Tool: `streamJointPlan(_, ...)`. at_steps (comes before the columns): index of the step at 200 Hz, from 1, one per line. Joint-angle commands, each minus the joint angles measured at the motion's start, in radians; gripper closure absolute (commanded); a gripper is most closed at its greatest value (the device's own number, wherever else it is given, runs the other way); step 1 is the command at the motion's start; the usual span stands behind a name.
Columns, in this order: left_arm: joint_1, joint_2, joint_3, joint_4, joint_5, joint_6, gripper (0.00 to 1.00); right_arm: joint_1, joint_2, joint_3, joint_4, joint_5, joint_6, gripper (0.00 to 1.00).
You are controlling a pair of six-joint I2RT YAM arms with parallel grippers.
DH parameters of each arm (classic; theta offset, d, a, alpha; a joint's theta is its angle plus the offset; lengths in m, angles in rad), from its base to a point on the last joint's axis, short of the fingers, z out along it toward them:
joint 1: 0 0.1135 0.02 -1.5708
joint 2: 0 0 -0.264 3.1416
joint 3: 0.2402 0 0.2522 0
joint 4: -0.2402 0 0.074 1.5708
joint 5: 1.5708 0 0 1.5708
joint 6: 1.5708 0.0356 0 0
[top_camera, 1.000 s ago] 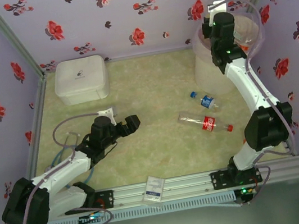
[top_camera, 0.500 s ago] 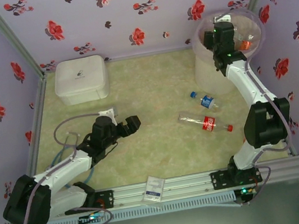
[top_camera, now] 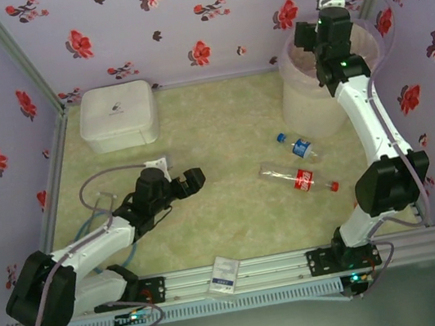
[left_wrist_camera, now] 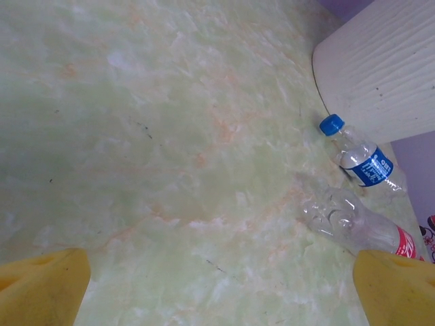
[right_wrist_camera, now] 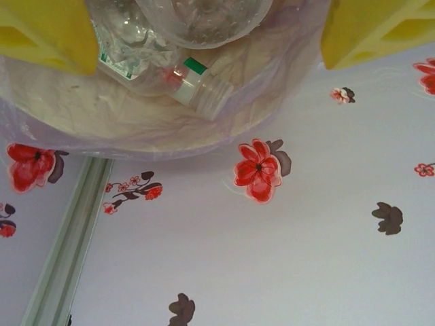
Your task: Put the plastic bottles in the bin
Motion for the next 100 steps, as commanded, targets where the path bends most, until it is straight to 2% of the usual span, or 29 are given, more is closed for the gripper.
streamJointPlan(1,0.009,-0.007,0.025,-0.005,0.009,0.019,0.00,0.002,0.048,0.002,0.042,0.017,0.040,0.25)
streamJointPlan(16,0.009,-0.017,0.019,-0.006,0.010,0.017,0.00,0.002,0.072,-0.008,0.050,0.020,0.045,0.36)
streamJointPlan(52,0.009,-0.042,0.005,-0.016,0.006,0.021,0.00,0.002,0.106,-0.035,0.043,0.002,0.050,0.49)
streamJointPlan(75,0.009,-0.035,0.005,-0.012,0.006,0.020,0.00,-0.001,0.144,-0.002,0.014,-0.008,0.049,0.52)
streamJointPlan(100,0.009,-0.026,0.003,-0.012,0.009,0.020,0.00,-0.005,0.185,0.061,-0.040,-0.039,0.044,0.49)
